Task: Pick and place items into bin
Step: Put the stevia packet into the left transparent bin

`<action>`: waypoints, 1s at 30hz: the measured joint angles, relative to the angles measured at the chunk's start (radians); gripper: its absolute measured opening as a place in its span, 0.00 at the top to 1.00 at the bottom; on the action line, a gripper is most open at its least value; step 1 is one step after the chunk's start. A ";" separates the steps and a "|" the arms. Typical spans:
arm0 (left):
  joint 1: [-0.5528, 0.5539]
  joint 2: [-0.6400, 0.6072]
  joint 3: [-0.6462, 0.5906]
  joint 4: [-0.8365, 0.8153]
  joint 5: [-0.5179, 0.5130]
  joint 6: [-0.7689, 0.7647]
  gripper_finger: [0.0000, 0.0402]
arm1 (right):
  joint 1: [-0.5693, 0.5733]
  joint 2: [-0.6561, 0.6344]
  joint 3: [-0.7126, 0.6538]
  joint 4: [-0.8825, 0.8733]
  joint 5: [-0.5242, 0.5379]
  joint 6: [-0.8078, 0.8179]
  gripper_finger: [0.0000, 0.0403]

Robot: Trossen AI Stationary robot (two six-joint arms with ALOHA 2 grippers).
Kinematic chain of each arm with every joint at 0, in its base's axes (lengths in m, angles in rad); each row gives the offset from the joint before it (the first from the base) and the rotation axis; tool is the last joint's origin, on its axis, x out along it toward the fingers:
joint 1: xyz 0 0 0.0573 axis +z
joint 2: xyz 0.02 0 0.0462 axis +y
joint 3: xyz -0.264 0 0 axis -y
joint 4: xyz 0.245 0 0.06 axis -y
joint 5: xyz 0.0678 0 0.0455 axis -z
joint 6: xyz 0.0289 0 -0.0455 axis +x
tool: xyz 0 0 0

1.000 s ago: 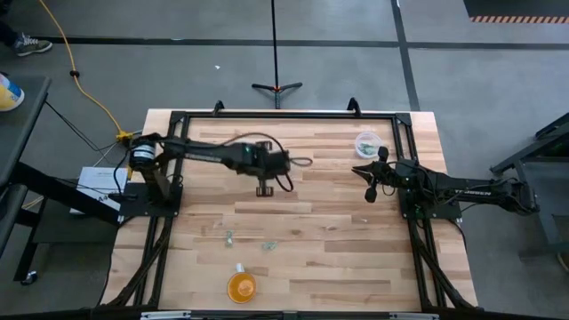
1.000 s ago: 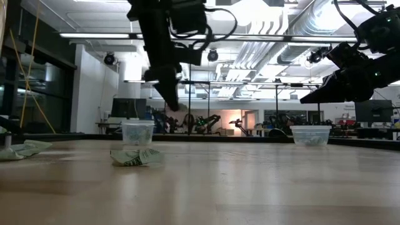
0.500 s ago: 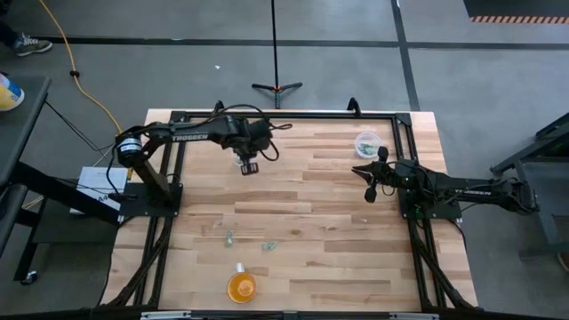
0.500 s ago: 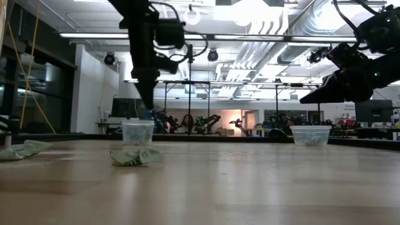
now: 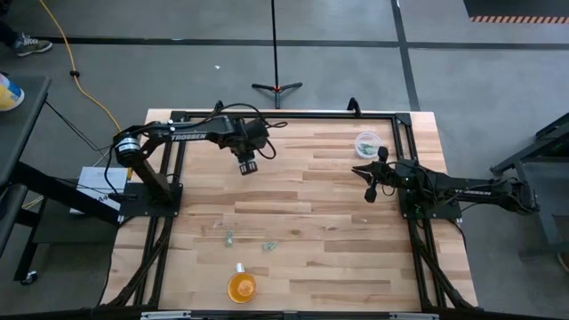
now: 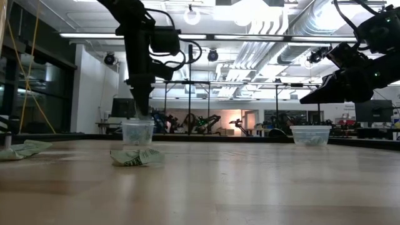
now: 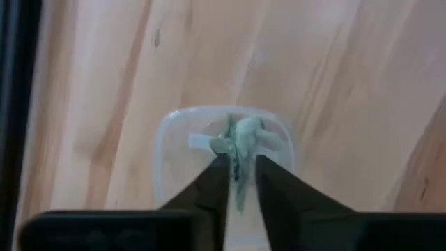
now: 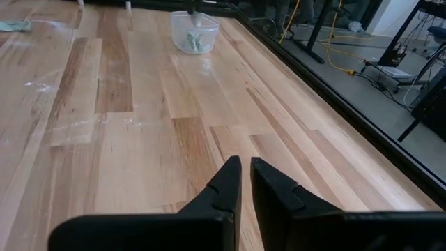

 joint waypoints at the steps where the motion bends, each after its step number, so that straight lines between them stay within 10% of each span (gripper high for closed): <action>1: 0.000 -0.002 0.000 0.007 -0.001 -0.001 0.69 | 0.000 0.000 0.000 0.000 0.000 0.000 0.94; 11: -0.048 -0.019 0.001 0.076 0.197 0.004 0.35 | 0.000 0.000 0.000 0.001 0.000 0.000 0.94; 18: -0.229 -0.037 0.000 0.219 0.388 0.022 0.38 | 0.000 0.000 0.000 0.002 0.000 0.000 0.94; 30: -0.610 0.077 0.001 0.427 0.307 -0.254 0.39 | 0.000 0.000 0.000 0.001 -0.003 0.000 0.93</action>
